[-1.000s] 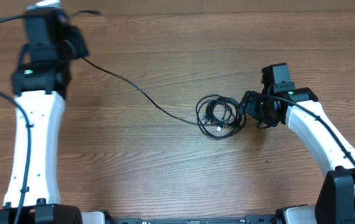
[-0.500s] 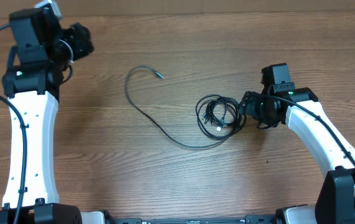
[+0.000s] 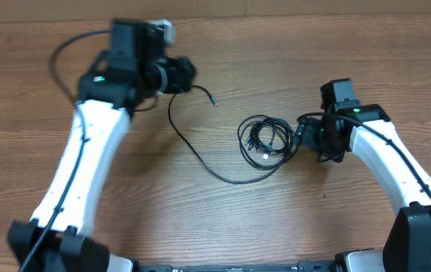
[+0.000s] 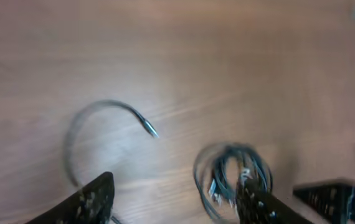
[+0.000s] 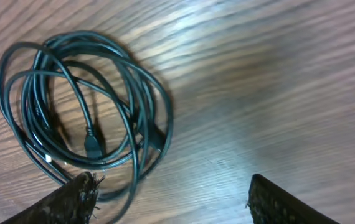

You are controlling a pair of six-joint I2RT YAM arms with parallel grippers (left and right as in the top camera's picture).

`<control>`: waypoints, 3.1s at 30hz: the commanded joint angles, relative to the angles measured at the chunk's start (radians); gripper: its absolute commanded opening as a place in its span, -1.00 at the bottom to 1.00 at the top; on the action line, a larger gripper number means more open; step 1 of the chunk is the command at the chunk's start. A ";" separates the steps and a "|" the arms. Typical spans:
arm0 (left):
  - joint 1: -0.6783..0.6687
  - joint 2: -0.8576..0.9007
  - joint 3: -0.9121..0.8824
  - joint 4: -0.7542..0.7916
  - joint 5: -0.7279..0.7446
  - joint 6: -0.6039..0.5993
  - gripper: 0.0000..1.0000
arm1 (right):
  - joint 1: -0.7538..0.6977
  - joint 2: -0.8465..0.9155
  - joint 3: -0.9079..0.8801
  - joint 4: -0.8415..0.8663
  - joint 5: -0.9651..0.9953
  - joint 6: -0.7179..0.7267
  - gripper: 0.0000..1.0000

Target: Untangle cables

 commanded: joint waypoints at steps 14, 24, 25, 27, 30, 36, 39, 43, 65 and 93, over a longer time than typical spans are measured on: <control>-0.348 0.365 0.004 -0.021 0.138 -0.380 0.28 | -0.155 -0.012 0.208 -0.179 -0.006 -0.015 0.68; -0.425 0.430 0.004 0.012 0.134 -0.941 0.58 | -0.158 -0.012 0.208 -0.210 -0.010 -0.040 0.68; -0.430 0.430 0.004 0.023 0.116 -0.971 0.58 | -0.158 -0.012 0.208 -0.212 -0.010 -0.040 0.68; -0.438 0.430 0.004 0.037 0.069 -1.022 0.57 | -0.158 -0.012 0.208 -0.218 -0.010 -0.040 0.68; -0.453 0.433 0.004 0.038 0.010 -1.087 0.50 | -0.158 -0.012 0.208 -0.231 -0.010 -0.040 0.68; -0.489 0.475 0.004 0.068 -0.023 -1.113 0.45 | -0.158 -0.012 0.208 -0.241 -0.010 -0.040 0.68; -0.504 0.495 0.004 0.079 -0.023 -1.112 0.46 | -0.161 -0.012 0.208 -0.237 -0.009 -0.036 0.68; -0.517 0.504 0.004 0.078 -0.040 -1.112 0.43 | -0.172 -0.012 0.209 -0.238 -0.010 -0.036 0.69; -0.549 0.507 0.002 0.101 -0.196 -1.113 0.13 | -0.179 -0.012 0.208 -0.262 -0.010 -0.037 0.70; -0.570 0.507 -0.039 0.127 -0.271 -1.112 0.04 | -0.179 -0.012 0.208 -0.274 -0.010 -0.037 0.70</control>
